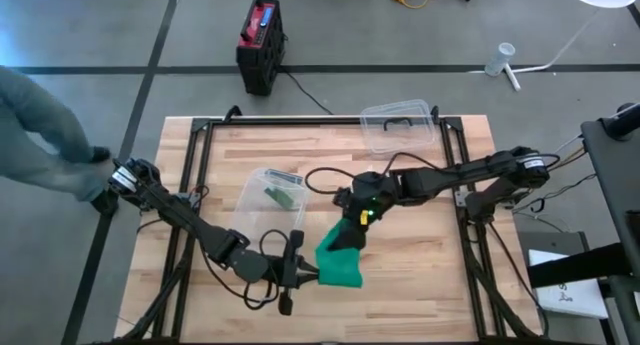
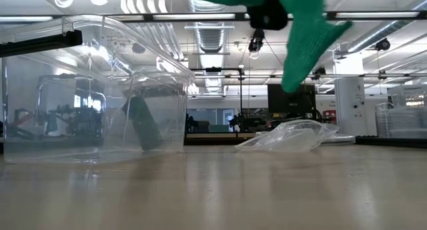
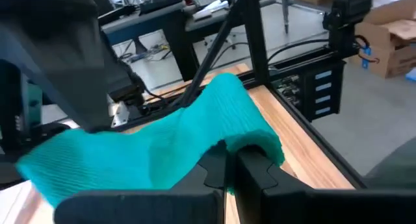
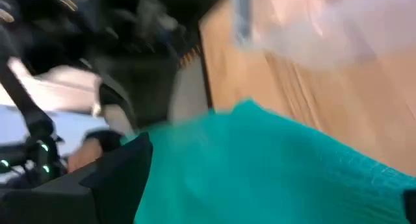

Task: Roll bandage
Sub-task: Roll the blue bandage

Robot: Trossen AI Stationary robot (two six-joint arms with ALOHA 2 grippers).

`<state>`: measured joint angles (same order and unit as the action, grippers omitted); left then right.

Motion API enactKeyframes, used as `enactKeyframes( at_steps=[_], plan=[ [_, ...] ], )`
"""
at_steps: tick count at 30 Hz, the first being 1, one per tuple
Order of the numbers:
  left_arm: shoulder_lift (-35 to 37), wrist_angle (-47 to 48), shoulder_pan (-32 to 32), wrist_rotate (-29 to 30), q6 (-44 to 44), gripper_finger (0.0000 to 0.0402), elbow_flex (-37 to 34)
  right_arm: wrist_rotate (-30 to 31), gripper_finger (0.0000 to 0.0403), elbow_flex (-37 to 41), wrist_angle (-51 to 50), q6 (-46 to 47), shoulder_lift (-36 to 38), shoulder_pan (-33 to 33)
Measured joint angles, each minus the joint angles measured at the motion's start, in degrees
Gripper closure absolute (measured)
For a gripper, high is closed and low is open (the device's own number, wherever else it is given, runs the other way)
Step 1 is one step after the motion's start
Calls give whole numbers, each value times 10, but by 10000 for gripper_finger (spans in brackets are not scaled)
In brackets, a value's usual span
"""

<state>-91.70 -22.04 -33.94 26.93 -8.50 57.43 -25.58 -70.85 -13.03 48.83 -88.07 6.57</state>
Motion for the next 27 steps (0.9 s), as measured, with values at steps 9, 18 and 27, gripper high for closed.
enactKeyframes(
  at_steps=[9,18,27],
  plan=[
    [-1,-64,-2,-97,-25,401,0,6,54,1,-41,-85,5,-46],
    [6,-63,-26,-108,-30,401,0,-4,54,1,-165,-310,35,-60],
    [48,-42,-55,-147,-37,401,0,-132,54,5,-147,-360,41,17]
  ],
)
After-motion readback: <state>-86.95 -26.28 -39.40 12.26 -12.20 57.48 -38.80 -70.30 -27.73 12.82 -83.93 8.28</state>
